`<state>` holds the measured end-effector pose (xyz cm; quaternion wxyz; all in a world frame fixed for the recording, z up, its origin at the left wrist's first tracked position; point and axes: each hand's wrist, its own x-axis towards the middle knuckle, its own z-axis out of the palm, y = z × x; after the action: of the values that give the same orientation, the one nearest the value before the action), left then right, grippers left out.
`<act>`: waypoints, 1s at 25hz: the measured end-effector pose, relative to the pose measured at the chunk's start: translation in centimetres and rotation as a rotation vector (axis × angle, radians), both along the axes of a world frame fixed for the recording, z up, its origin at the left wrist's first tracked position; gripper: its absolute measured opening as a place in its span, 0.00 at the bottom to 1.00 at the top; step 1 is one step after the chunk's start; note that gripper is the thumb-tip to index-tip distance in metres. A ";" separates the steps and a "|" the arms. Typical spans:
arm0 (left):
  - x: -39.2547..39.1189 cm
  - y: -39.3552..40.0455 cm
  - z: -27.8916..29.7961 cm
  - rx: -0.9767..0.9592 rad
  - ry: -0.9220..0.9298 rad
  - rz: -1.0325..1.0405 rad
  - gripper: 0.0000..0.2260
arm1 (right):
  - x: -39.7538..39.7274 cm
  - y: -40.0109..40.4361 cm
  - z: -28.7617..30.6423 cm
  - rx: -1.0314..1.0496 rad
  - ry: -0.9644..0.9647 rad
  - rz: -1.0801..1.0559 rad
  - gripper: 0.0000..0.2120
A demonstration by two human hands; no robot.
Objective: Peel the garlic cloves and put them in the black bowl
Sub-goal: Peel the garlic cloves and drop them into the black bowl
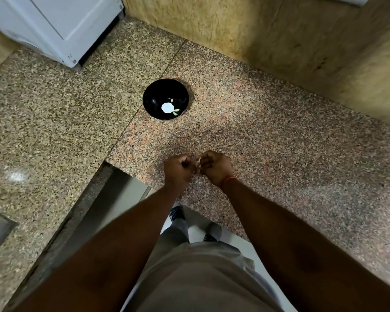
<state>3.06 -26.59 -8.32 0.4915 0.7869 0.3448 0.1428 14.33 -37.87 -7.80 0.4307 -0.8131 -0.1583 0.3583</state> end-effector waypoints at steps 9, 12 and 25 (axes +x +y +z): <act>0.8 -1.1 -0.4 -0.037 0.047 0.128 0.08 | -0.3 0.0 0.4 0.002 0.035 -0.033 0.14; 1.1 -1.8 -0.2 -0.015 0.064 0.164 0.09 | -0.4 0.1 0.6 0.003 0.031 -0.061 0.12; 0.6 -1.3 -0.2 0.076 0.034 0.152 0.04 | -0.3 0.3 0.8 -0.054 -0.026 -0.051 0.13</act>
<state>3.63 -27.93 -8.54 0.4433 0.7788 0.4059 0.1794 14.07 -37.57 -7.04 0.4155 -0.8328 -0.1334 0.3406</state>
